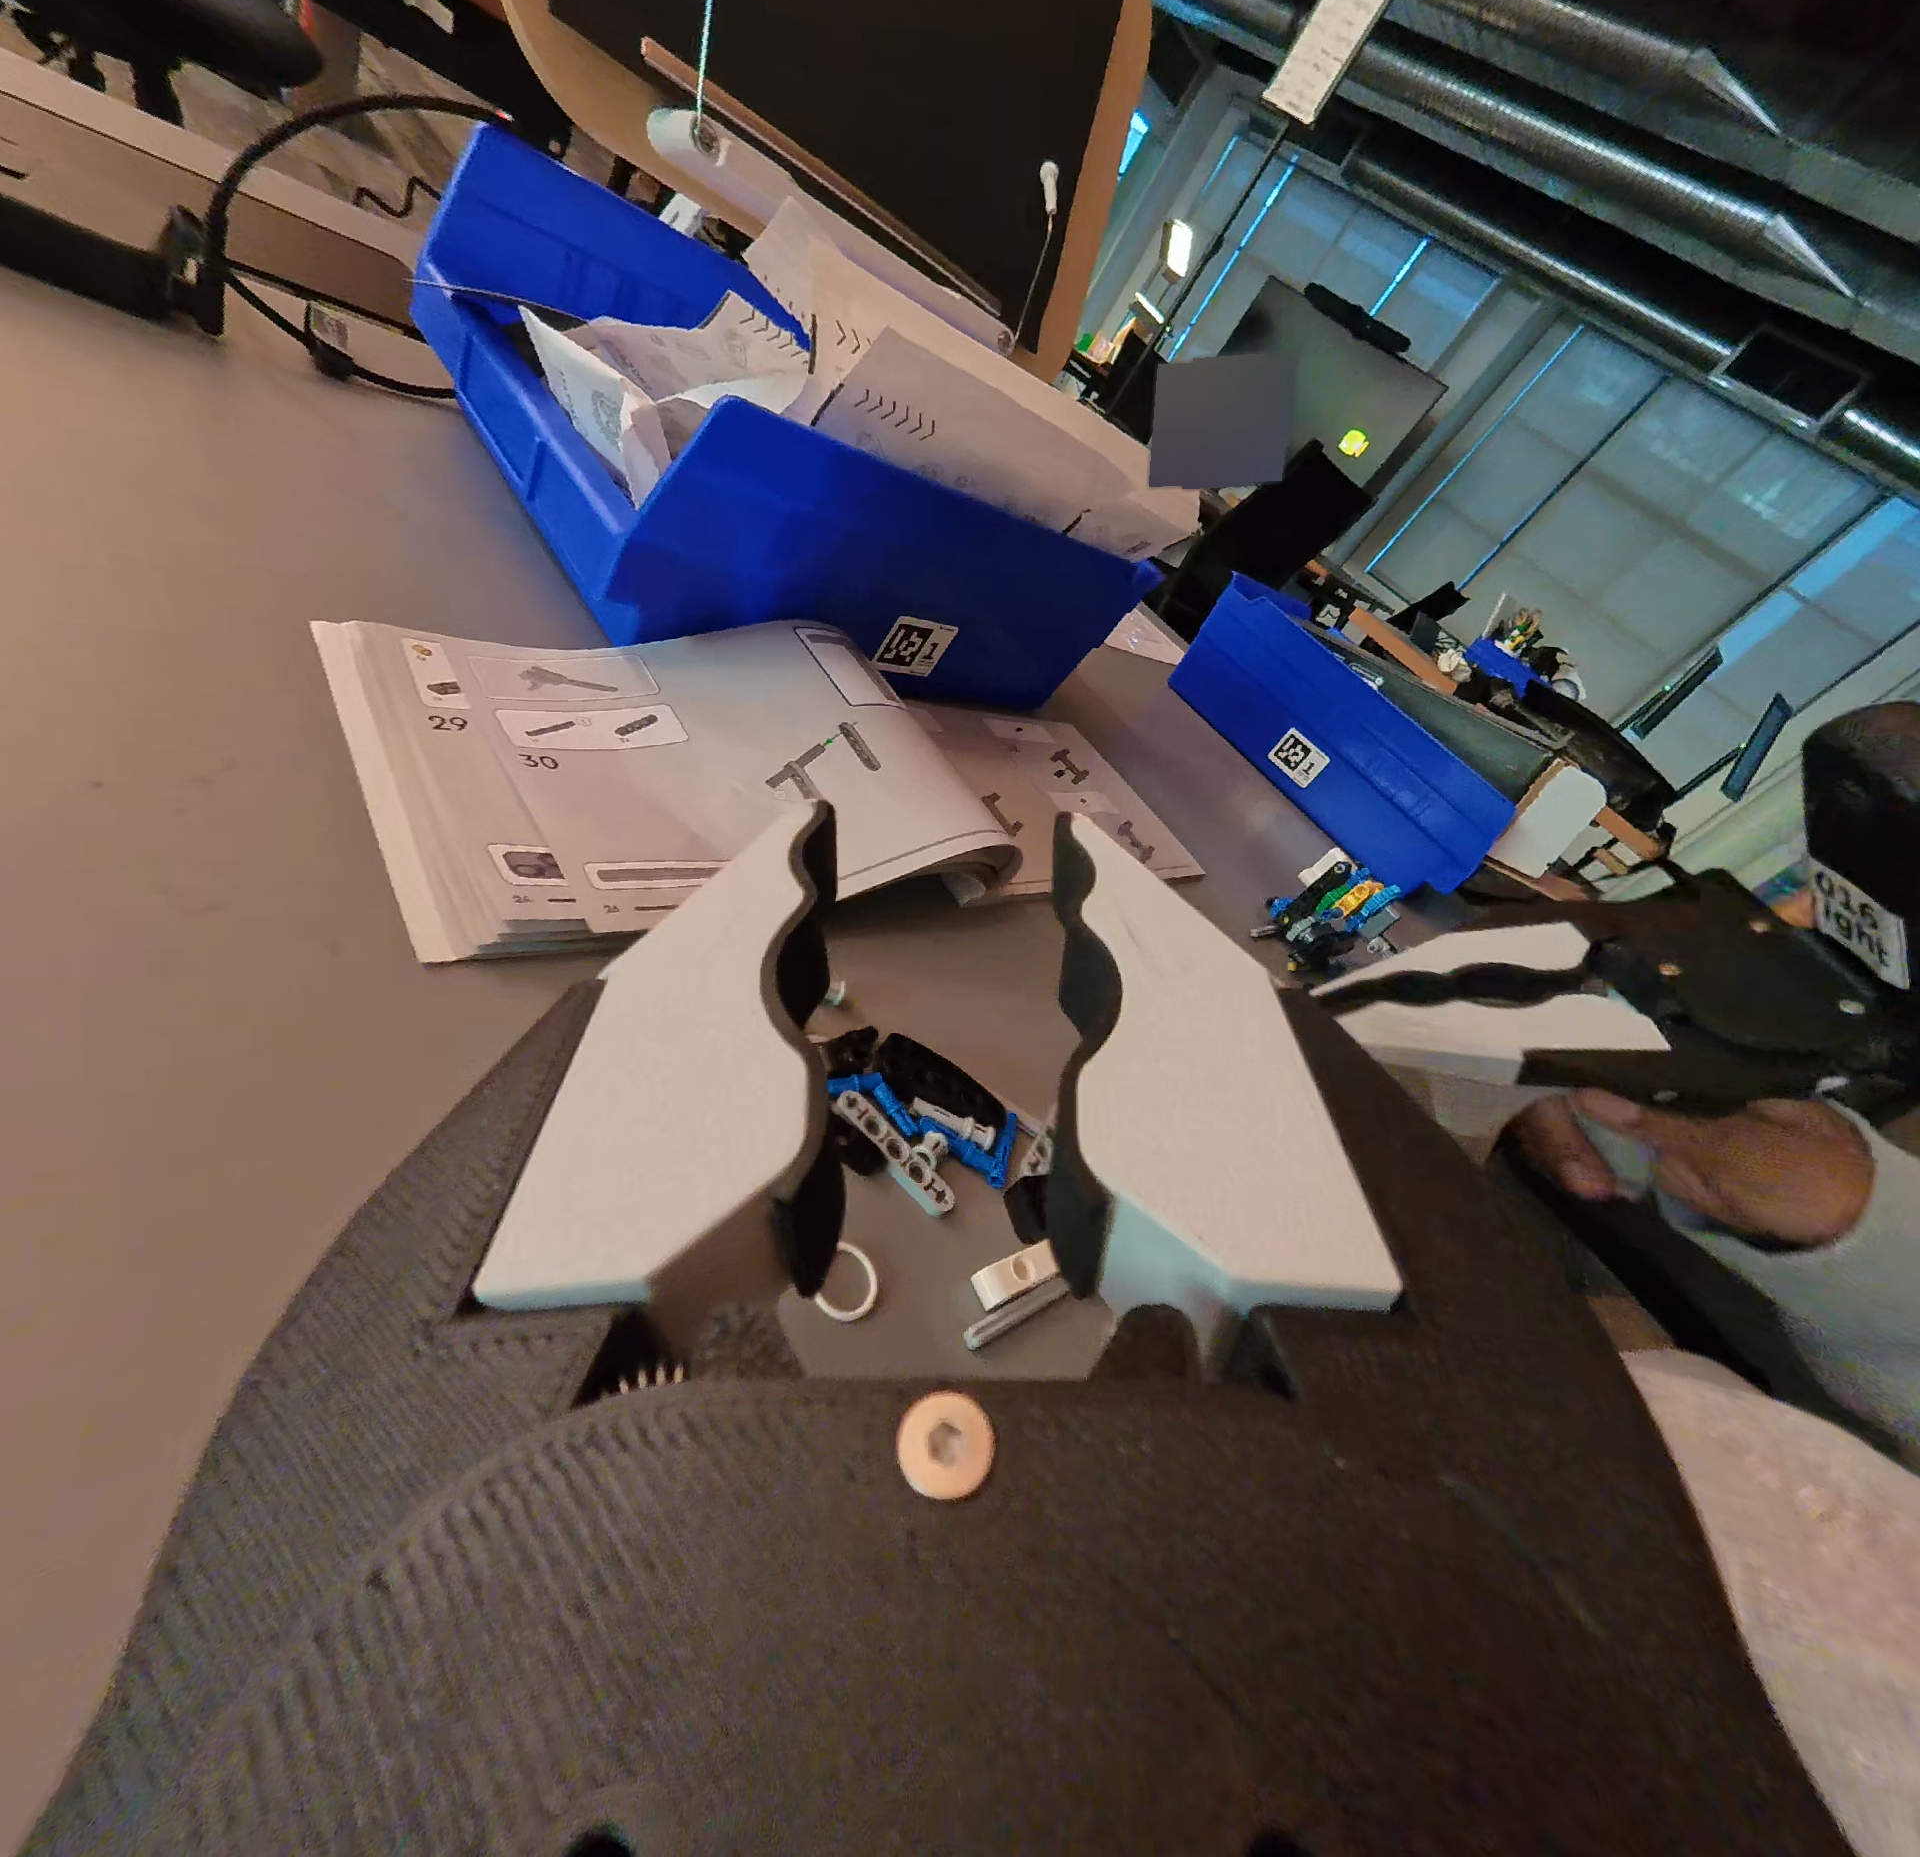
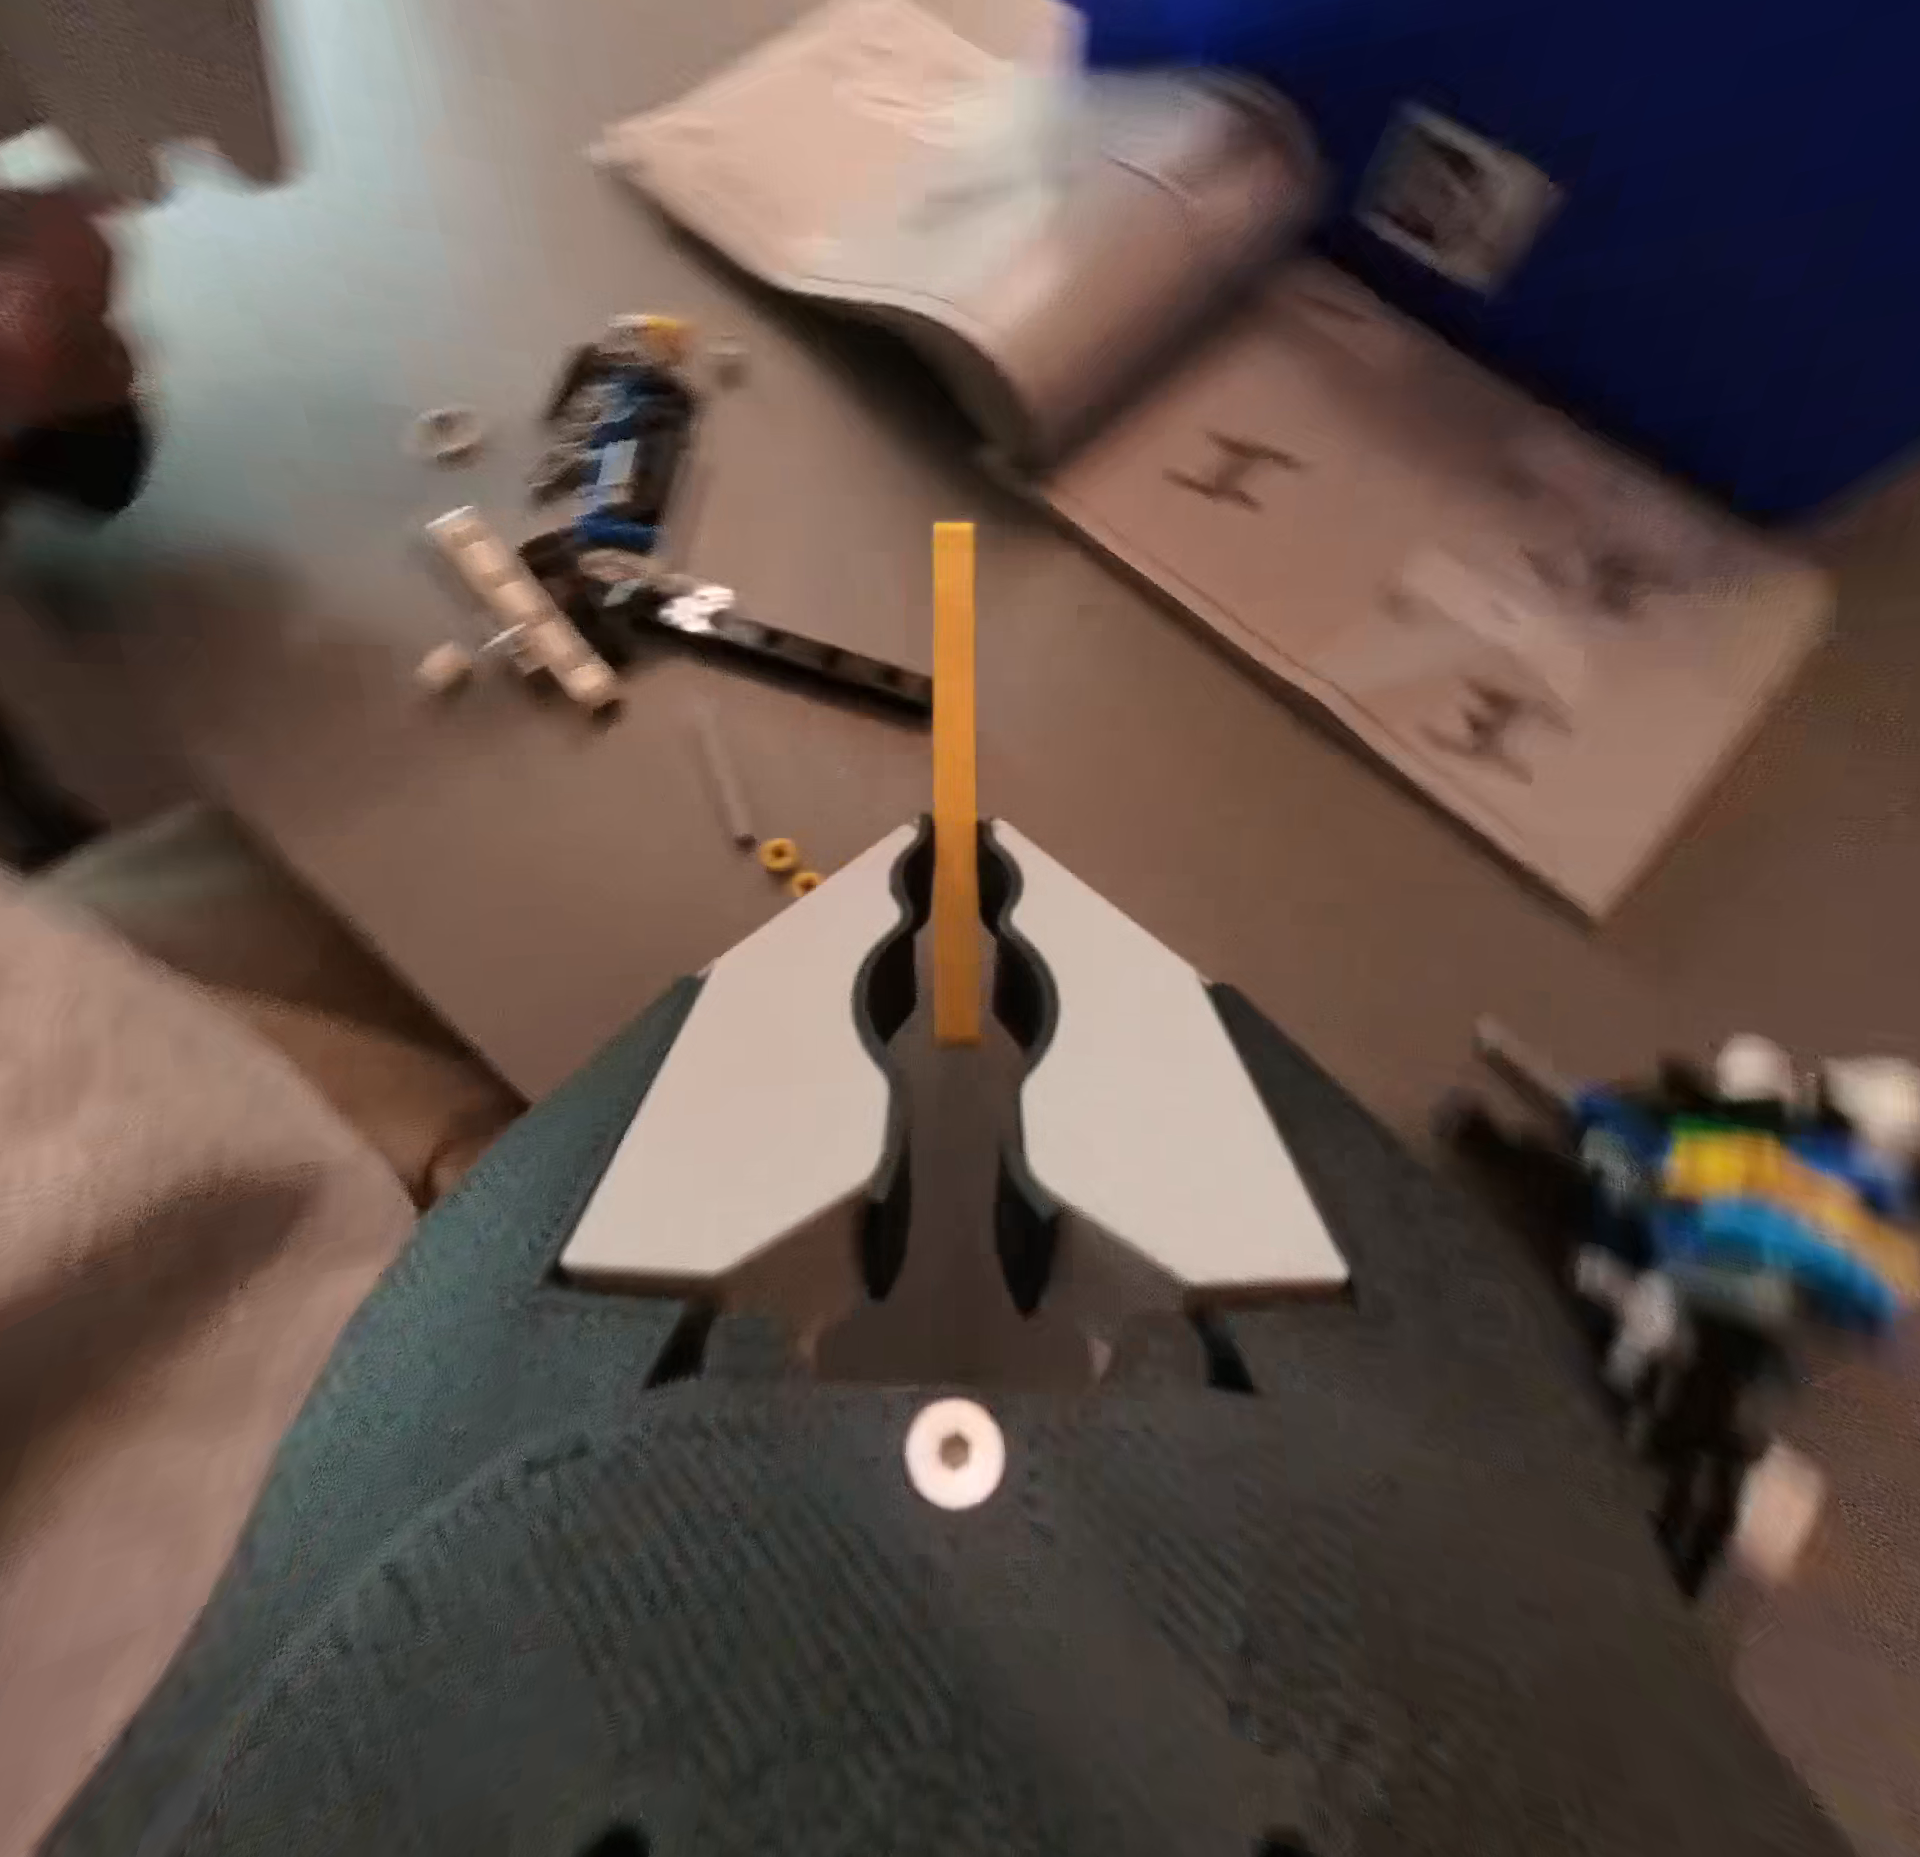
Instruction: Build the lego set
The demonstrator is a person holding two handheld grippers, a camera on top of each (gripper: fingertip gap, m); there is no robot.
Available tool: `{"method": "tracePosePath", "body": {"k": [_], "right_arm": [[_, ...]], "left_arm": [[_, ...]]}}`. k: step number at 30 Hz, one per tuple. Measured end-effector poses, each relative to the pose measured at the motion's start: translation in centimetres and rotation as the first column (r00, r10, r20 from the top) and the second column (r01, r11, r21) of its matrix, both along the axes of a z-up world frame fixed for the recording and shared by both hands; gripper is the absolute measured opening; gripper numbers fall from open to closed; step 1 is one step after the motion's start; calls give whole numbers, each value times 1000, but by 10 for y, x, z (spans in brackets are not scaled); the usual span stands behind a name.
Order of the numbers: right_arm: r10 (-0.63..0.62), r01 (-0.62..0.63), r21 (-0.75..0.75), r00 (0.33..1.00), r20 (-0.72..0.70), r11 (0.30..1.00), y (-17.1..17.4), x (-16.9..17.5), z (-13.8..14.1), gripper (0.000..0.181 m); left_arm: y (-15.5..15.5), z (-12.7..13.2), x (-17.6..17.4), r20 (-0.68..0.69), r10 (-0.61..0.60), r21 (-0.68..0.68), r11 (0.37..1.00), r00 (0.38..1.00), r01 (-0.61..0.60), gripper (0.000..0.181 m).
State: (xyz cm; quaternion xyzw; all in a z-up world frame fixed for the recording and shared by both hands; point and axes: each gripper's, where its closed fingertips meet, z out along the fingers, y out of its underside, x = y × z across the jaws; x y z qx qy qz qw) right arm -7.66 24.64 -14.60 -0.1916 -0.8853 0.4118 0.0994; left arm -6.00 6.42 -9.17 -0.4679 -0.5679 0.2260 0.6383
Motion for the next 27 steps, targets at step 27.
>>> {"method": "tracePosePath", "body": {"k": [27], "right_arm": [[-508,516,24,833,220,856,-41,9,-36,14]], "left_arm": [[4,14,6,-48,-23,99,995,999,28,40]]}}
